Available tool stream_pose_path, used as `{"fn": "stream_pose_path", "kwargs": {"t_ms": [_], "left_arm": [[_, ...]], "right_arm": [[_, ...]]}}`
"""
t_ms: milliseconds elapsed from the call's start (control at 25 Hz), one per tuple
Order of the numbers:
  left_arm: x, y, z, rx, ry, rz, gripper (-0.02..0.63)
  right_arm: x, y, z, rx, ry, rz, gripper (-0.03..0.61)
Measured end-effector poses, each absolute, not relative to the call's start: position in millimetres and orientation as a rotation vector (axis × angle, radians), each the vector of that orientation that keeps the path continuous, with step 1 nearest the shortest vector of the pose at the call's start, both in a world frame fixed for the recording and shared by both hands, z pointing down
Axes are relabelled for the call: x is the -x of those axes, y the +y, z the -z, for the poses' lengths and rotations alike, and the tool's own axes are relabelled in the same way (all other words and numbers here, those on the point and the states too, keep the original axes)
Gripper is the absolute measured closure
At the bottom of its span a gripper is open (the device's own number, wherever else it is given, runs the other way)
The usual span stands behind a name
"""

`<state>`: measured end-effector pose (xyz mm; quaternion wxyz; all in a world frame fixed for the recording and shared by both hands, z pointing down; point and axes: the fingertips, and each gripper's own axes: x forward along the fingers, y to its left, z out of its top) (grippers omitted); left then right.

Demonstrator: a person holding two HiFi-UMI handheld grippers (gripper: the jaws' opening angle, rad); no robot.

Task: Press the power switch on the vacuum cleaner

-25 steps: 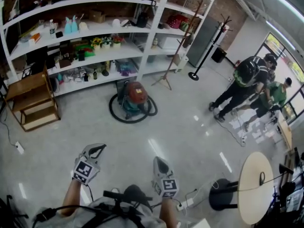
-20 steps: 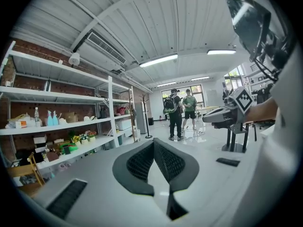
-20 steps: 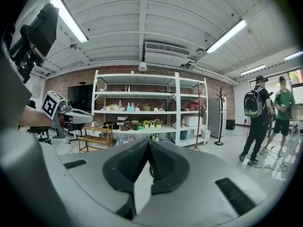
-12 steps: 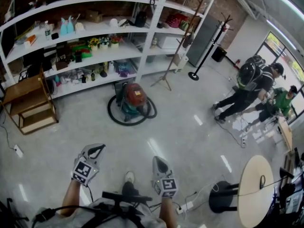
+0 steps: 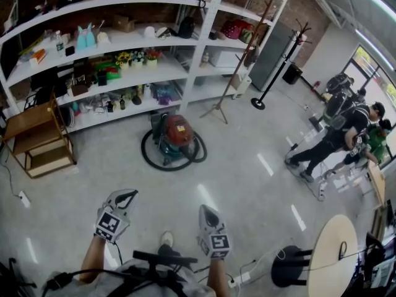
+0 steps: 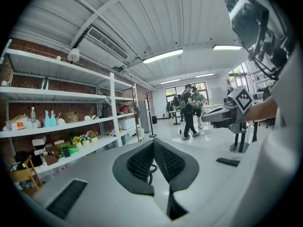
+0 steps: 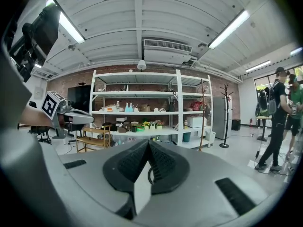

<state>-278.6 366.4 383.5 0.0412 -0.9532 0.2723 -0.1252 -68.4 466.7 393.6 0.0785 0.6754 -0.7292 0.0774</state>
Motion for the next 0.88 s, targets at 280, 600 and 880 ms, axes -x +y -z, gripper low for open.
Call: {"fn": "stream_pose_path", "kwargs": {"t_ms": [280,600,880], "left_arm": [[239.0,330.3,-379.4,2.908,0.859,0.386,0.607],[194.2,298.3,-379.8,2.899,0.891,0.378,0.607],[163.5,280.0,-377.9,2.891,0.914,0.373,0.607]], "right_arm": [[26.3,432.4,-394.4,-2.017,-2.194,-0.25,0.568],[-20.3,396.4,-396.7,-1.985,-2.217,-0.242,0.568],[-49.6,373.3,-400.0,-1.961,-2.237,-0.233,0.568]]}}
